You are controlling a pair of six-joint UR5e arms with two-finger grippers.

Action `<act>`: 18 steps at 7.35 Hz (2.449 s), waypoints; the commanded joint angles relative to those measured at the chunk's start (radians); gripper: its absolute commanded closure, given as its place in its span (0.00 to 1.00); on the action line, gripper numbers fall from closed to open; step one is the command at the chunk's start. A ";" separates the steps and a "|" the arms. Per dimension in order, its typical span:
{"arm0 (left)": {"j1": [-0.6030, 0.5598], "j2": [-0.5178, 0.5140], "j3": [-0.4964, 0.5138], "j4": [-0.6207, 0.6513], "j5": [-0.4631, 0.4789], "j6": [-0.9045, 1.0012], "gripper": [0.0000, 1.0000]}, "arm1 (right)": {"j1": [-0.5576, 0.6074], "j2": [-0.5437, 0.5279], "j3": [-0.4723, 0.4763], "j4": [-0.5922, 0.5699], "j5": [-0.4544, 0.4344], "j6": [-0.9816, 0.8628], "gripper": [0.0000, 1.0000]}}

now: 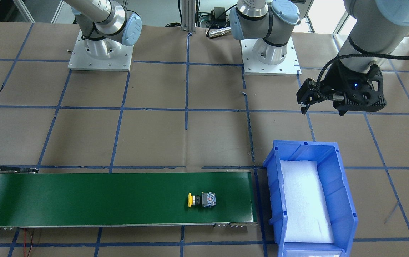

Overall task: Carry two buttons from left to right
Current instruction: 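Withdraw the left gripper to the empty bin while the right returns over the belt, then lower the right gripper onto the yellow-capped button on the belt and grasp it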

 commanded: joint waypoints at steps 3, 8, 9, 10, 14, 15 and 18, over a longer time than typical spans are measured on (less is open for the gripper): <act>0.006 0.005 0.002 -0.001 -0.025 0.000 0.00 | 0.169 -0.216 0.149 0.065 0.089 0.234 0.01; 0.004 0.018 -0.027 -0.004 -0.012 -0.001 0.00 | 0.224 -0.331 0.300 0.061 0.103 0.415 0.00; 0.006 0.013 -0.029 -0.004 -0.009 -0.003 0.00 | 0.226 -0.333 0.300 0.064 0.088 0.403 0.00; 0.006 0.016 -0.029 -0.005 -0.006 -0.004 0.00 | 0.227 -0.340 0.300 0.062 0.086 0.414 0.00; 0.009 -0.019 -0.029 0.001 -0.011 -0.015 0.00 | 0.334 -0.350 0.304 0.052 0.083 0.545 0.00; 0.007 -0.028 -0.029 0.001 -0.009 -0.018 0.00 | 0.368 -0.347 0.306 0.048 0.083 0.562 0.00; 0.006 -0.018 -0.023 -0.001 -0.009 -0.013 0.00 | 0.416 -0.314 0.307 -0.022 0.103 0.386 0.00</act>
